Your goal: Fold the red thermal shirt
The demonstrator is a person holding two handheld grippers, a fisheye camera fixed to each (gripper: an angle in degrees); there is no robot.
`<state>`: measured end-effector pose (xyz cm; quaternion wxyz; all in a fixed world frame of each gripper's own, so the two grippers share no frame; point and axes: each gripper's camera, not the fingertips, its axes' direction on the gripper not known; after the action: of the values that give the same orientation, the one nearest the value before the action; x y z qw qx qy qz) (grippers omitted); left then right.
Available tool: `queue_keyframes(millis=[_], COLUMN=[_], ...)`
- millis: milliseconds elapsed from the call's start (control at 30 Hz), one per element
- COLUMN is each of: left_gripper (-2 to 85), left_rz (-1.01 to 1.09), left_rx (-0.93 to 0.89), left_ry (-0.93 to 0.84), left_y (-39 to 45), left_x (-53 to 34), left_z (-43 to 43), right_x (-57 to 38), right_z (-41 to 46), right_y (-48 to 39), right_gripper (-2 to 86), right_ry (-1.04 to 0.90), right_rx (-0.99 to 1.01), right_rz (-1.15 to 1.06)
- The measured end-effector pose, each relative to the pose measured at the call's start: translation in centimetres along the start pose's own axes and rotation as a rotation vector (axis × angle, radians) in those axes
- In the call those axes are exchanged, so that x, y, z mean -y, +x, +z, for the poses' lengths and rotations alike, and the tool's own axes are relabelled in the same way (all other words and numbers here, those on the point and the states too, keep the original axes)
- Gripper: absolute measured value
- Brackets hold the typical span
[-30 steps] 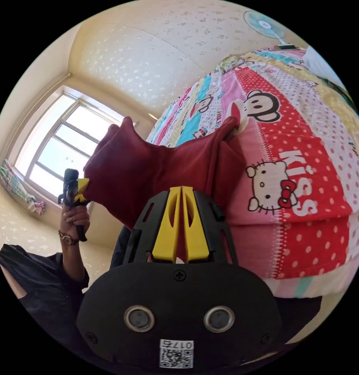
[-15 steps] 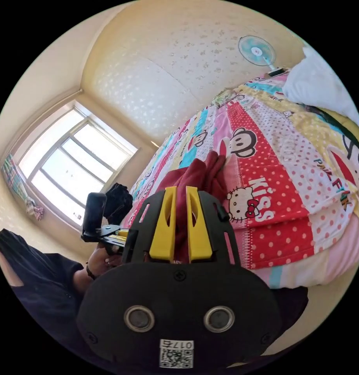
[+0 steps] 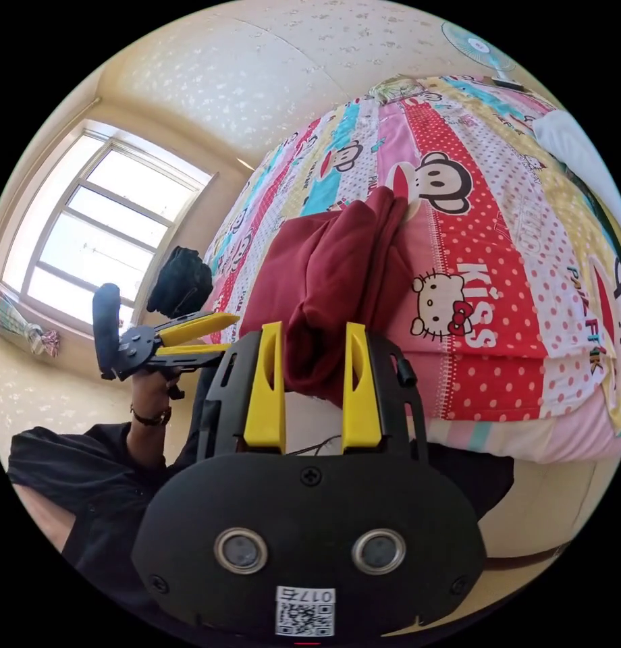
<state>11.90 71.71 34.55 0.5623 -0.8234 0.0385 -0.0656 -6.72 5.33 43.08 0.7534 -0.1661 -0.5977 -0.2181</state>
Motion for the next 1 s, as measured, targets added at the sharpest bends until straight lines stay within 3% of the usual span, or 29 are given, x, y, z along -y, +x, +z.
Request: queue_keyframes(millis=[267, 467, 600, 667, 800, 1000], left_gripper=[13.9, 13.0, 11.7, 11.5, 11.3, 6.4], left_rz=[-0.021, -0.043, -0.055, -0.048, -0.058, -0.082], left_rx=[0.143, 0.054, 0.063, 0.081, 0.041, -0.124], left_ry=[0.044, 0.110, 0.184, 0.176, 0.157, 0.210], left_y=[5.0, 4.4, 4.8, 5.1, 4.1, -0.7], left_x=[0.4, 0.1, -0.5, -0.1, 0.8, 0.2], left_z=[1.3, 1.3, 1.1, 1.8, 1.6, -1.4], right_x=[1.9, 3.0, 3.9, 4.5, 5.6, 3.9], right_z=[3.1, 3.2, 4.1, 5.3, 6.5, 2.2], right_y=[-1.2, -2.5, -3.9, -4.1, -4.8, -7.4], right_gripper=[4.8, 10.4, 13.8, 13.6, 7.1, 3.5], right_ry=[-0.202, -0.184, -0.199, -0.228, -0.249, -0.132], right_rx=[0.095, 0.166, 0.001, 0.009, -0.138, -0.101], right_rz=[-0.092, -0.090, -0.065, -0.052, -0.002, -0.080])
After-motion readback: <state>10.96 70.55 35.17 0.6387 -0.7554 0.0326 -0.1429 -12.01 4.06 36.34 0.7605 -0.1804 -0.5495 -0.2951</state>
